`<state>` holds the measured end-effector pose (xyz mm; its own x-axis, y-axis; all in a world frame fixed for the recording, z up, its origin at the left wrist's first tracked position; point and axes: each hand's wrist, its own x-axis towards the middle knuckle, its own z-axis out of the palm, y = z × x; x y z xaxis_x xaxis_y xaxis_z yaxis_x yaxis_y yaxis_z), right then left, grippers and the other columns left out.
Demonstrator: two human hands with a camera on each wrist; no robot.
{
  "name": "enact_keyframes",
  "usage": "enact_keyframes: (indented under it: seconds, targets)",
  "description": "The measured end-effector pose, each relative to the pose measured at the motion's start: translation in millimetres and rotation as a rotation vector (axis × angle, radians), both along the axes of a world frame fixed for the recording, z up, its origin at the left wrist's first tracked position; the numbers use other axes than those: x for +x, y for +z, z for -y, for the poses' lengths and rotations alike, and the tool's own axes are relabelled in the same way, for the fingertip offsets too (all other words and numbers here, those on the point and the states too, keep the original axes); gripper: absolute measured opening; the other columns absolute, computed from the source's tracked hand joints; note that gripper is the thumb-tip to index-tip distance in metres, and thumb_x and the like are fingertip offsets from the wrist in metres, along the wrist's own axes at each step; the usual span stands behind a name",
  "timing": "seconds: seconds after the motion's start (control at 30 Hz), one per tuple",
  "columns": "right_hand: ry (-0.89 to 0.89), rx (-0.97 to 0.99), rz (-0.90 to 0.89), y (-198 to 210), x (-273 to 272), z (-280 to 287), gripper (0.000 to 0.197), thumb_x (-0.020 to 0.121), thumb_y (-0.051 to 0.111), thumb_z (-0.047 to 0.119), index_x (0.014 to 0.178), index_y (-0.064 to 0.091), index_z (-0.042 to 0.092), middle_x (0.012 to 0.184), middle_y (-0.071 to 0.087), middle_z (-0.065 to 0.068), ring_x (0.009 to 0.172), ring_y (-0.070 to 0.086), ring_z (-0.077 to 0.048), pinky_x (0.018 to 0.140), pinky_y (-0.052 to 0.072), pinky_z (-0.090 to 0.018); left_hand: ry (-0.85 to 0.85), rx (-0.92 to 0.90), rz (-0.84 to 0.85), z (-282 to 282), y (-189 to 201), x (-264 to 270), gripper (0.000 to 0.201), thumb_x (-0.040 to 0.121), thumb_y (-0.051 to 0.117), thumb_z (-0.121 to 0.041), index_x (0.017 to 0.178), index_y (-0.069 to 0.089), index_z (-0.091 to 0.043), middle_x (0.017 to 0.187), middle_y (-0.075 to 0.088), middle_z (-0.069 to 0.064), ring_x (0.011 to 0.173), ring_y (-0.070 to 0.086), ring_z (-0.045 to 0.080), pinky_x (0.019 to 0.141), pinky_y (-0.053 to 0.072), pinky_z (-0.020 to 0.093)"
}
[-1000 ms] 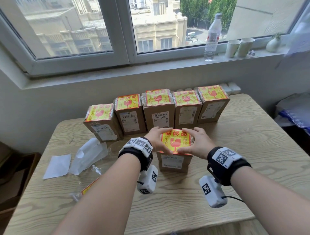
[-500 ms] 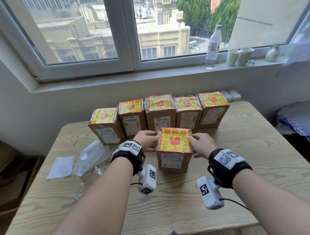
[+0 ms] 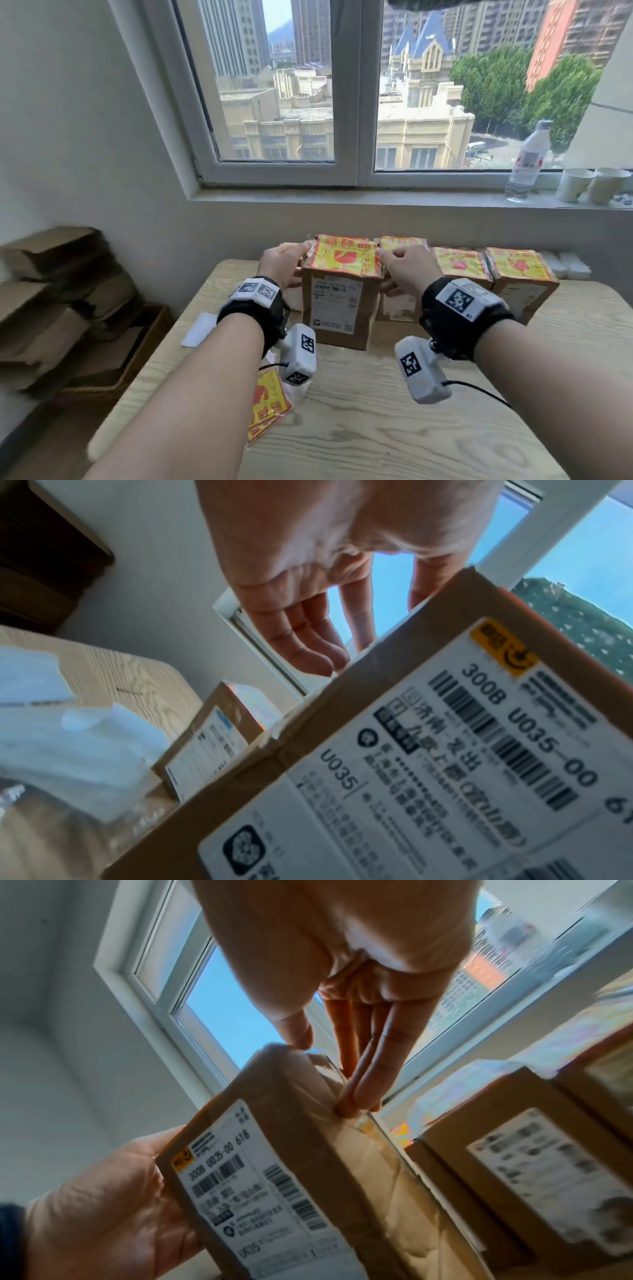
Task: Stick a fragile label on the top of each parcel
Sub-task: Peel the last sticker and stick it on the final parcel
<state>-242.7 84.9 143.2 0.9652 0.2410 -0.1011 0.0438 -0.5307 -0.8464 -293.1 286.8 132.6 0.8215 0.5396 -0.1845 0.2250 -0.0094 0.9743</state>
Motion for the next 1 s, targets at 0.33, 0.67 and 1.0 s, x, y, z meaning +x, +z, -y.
enact_keyframes:
  seconds: [0.33, 0.67, 1.0]
  targets:
    - [0.267, 0.068, -0.021, 39, -5, -151, 0.027, 0.096, 0.054, 0.033, 0.072, 0.058, 0.020, 0.075, 0.067, -0.005, 0.076, 0.073, -0.023, 0.077, 0.061, -0.042, 0.249, 0.070, 0.063, -138, 19, -31, 0.026, 0.078, 0.070, -0.032, 0.092, 0.076, -0.011, 0.067, 0.070, -0.001, 0.062, 0.061, 0.018, 0.066, 0.049, 0.028]
    - [0.304, 0.040, -0.032, 13, 38, -275, 0.039, 0.088, 0.063, 0.019, 0.126, 0.057, 0.010, 0.116, 0.067, -0.010, 0.100, 0.067, -0.026, 0.091, 0.054, -0.045, 0.267, 0.189, 0.066, -257, -14, 10, 0.025, 0.092, 0.059, -0.024, 0.113, 0.071, -0.017, 0.082, 0.070, -0.004, 0.084, 0.067, 0.018, 0.086, 0.053, 0.031]
    - [0.254, -0.157, -0.070, -43, 73, -311, 0.041, 0.093, 0.055, 0.016, 0.133, 0.050, 0.013, 0.115, 0.066, -0.010, 0.102, 0.064, -0.024, 0.091, 0.054, -0.043, 0.112, 0.178, -0.086, -289, -89, 77, 0.030, 0.094, 0.057, -0.031, 0.115, 0.069, -0.014, 0.075, 0.066, -0.012, 0.092, 0.069, 0.024, 0.092, 0.053, 0.043]
